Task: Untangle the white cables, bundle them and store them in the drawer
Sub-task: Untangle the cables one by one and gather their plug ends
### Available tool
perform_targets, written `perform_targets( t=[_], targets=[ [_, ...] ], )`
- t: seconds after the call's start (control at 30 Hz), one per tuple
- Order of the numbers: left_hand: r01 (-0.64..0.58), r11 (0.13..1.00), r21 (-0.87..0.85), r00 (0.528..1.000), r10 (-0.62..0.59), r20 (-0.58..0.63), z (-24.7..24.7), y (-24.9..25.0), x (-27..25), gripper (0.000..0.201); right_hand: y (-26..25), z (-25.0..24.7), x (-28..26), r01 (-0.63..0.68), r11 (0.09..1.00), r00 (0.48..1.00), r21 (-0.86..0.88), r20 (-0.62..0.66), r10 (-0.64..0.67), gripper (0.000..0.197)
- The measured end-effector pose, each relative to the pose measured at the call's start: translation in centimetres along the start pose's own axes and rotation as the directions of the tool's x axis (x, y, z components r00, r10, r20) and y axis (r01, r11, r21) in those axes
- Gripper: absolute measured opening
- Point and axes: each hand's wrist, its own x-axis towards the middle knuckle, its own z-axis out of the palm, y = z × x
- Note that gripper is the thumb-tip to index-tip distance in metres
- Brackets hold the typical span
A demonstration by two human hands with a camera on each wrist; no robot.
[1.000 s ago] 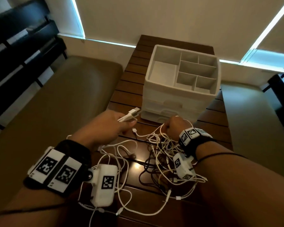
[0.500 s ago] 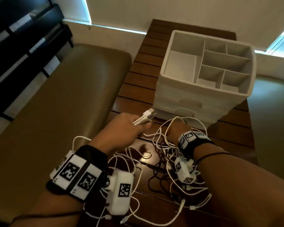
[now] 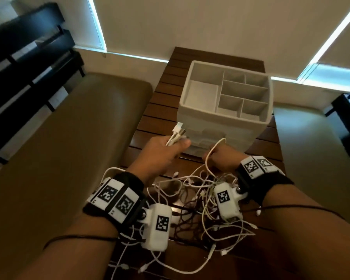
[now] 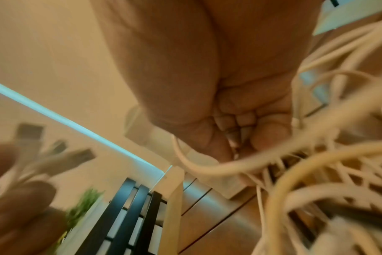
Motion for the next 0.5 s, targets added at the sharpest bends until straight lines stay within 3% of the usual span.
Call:
perform_targets(
  t=[0.13, 0.3, 0.37, 0.5],
  targets=[
    [-0.068, 0.996, 0.062, 0.990, 0.059, 0.131, 3.4, 0.4, -1.1, 0.018, -2.2, -1.9, -4.2, 0.076, 0.997, 0.997, -0.013, 0.026, -0.076, 0.021],
    [0.009, 0.997, 0.081, 0.999, -0.005, -0.047, 4.9, -0.9, -1.5, 0.031, -2.9, -4.7, -8.7, 0.094, 0.993, 0.993, 0.066, -0.076, -0.089, 0.010],
    [-0.014, 1.000, 0.007, 0.991, 0.015, -0.134, 4.6, -0.7, -1.8, 0.033, -2.5, -5.7, -10.0, 0.107, 0.968, 0.990, 0.229, -0.117, -0.082, 0.010],
    [-0.107, 0.956, -0.272, 0.994, 0.104, -0.027, 3.9, 1.6, -2.9, 0.009, -2.5, -7.1, -12.2, 0.229, 0.854, 0.967, 0.466, -0.211, -0.144, 0.011]
  ],
)
